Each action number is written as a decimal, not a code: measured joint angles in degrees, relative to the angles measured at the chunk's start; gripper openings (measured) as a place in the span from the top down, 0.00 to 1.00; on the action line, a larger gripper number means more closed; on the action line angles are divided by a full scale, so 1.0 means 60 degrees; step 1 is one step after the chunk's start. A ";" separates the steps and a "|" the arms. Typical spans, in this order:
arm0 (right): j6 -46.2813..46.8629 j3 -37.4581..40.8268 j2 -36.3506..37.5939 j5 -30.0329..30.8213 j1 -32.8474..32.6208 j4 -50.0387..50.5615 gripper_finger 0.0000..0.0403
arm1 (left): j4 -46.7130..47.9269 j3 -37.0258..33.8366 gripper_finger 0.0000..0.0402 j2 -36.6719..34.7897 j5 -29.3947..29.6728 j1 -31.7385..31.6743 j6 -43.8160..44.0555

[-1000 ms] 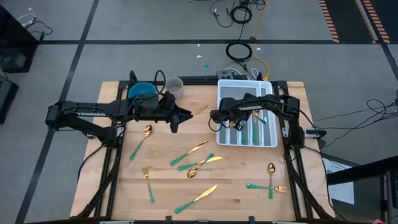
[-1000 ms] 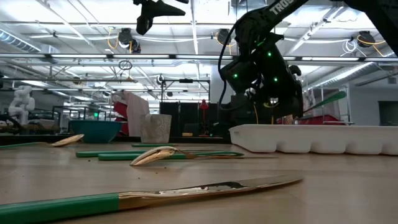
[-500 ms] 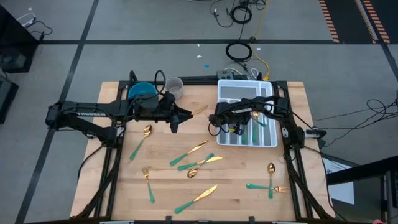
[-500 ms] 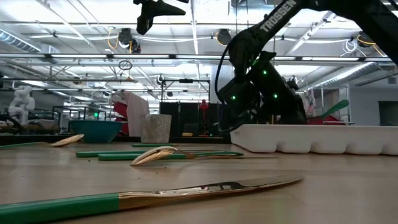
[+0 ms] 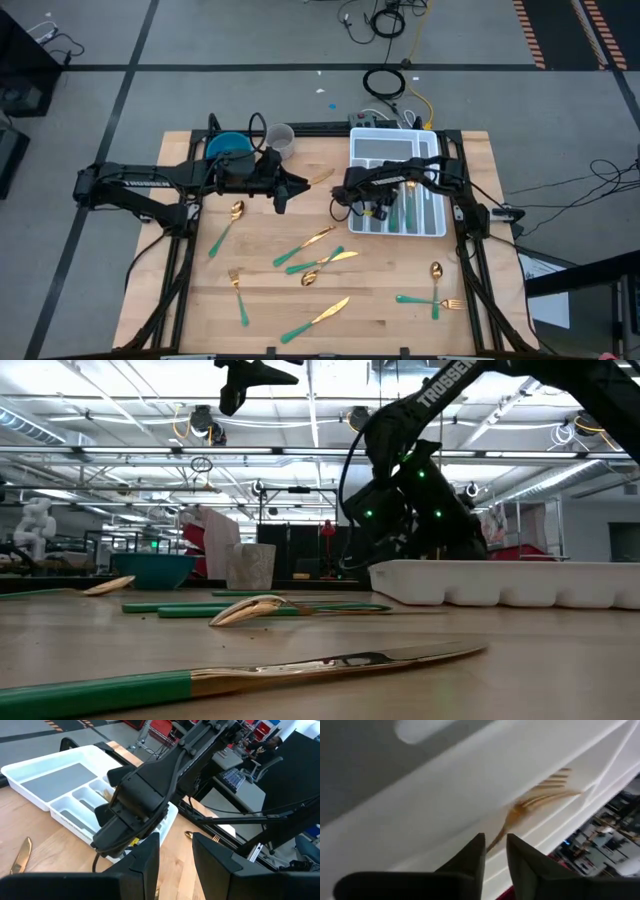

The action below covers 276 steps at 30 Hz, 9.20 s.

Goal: Sort silverware
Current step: Put the green fork into the white cutlery tray, then put the green table knife into the white cutlery tray

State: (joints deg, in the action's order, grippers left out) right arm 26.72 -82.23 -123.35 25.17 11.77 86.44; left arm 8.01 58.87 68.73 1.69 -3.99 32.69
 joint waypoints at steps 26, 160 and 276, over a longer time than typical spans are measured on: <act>-0.1349 -0.1732 0.5028 -0.0200 0.0113 -0.1345 0.71 | 0.1323 -0.0007 0.69 -0.1333 0.0736 -0.0537 -0.0744; -0.9978 -0.8755 -0.3977 -0.3618 0.0536 -0.3435 0.99 | 0.8123 -0.0004 0.69 -0.2878 0.1807 -0.0936 0.0667; -0.9961 -0.8779 -0.3818 -0.4305 0.0452 -0.3077 0.55 | 0.8597 -0.0011 0.69 -0.2874 0.2557 -0.0936 -0.0007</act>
State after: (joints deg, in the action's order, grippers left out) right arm -33.04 -134.90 -146.26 -0.66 14.48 67.98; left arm 59.59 58.80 51.48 17.04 -9.61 32.64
